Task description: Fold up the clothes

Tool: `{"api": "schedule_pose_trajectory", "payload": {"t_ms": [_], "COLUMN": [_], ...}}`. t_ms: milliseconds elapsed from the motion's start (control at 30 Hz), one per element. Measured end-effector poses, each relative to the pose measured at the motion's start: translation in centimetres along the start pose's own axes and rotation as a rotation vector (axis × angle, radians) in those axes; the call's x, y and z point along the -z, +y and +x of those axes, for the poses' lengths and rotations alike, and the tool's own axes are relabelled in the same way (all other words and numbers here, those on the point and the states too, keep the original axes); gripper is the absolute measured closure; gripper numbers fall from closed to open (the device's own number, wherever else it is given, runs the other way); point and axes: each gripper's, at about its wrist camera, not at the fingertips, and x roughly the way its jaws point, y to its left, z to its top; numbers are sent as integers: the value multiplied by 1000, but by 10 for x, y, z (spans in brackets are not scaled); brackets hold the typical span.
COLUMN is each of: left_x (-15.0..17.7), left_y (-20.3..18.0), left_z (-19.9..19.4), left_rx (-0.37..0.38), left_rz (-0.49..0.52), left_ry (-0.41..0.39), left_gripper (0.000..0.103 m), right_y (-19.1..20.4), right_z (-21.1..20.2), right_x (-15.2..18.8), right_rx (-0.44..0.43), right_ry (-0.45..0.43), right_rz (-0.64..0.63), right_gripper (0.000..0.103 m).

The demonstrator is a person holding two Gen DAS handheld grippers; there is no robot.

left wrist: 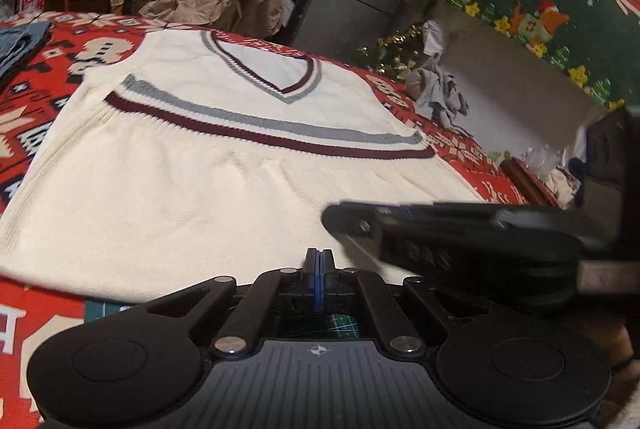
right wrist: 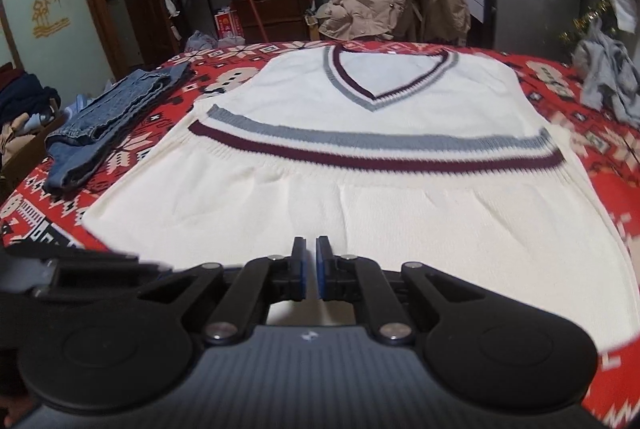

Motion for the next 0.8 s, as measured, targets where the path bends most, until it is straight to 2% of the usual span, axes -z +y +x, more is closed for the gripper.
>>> {"api": "schedule_pose_trajectory", "payload": {"t_ms": [300, 433, 567, 667, 800], "left_x": [0, -8, -7, -2, -1], "left_y": [2, 5, 2, 1, 2], "left_z": [-4, -8, 0, 2, 0], "left_rx": [-3, 17, 18, 19, 11], "left_rz": [-32, -67, -58, -50, -42], "left_ry": [-9, -38, -20, -10, -7], "left_gripper": [101, 101, 101, 101, 101], "right_y": [-5, -8, -9, -8, -10], "right_z": [30, 2, -22, -23, -5], "right_x": [-33, -15, 8, 14, -1], "right_rx": [4, -4, 9, 7, -8], "right_ry": [6, 7, 32, 39, 23], "right_rz": [10, 22, 17, -1, 9], "right_gripper": [97, 97, 97, 97, 99]}}
